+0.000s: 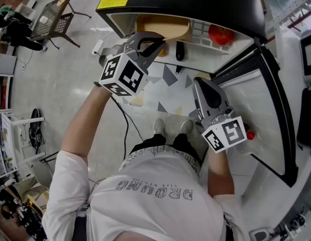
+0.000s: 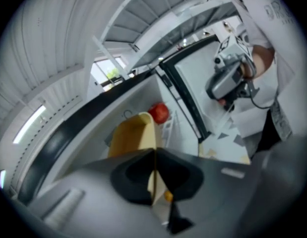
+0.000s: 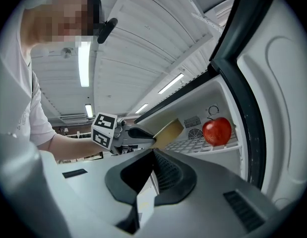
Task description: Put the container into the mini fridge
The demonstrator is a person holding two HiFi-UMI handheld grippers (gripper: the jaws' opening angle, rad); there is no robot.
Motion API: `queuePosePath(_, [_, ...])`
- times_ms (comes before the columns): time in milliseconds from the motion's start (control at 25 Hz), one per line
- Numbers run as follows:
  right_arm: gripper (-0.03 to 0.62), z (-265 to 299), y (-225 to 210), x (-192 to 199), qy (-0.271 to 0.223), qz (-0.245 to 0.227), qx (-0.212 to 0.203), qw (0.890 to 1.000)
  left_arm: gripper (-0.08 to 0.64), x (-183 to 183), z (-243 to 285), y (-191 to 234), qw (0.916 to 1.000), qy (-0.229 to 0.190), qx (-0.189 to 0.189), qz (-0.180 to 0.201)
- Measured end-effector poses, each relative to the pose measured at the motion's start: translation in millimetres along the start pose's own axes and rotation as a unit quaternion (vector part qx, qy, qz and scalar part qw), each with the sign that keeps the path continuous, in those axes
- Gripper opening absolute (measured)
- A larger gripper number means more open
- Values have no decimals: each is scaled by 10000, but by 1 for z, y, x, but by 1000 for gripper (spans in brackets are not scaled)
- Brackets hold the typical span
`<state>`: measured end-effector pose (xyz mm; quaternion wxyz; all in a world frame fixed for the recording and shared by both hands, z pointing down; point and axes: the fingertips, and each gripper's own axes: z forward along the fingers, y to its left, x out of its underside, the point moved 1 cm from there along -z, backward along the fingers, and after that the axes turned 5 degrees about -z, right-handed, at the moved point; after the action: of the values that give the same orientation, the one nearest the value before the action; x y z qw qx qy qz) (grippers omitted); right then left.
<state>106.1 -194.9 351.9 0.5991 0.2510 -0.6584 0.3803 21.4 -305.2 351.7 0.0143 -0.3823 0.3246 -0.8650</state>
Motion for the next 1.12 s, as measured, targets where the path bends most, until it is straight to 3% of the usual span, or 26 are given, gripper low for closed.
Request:
queuePosePath(200, [-2,-3,-4,7,25,66,7,10000,23,1,16,6,9991,246,64,346])
queuePosePath(520, [-2,-4,-11,14,-4,180,51,9998,23,9,41,13,9963,606,210,571])
queuePosePath(920, [-2,-4,-10,26,37,283,25,9996,25,21,57,17,9871,1052,153,1195])
queuePosePath(1120, [-2,-7,-11,29,51,303,42,9995,27,24,62,20,9859,1118,155,1233])
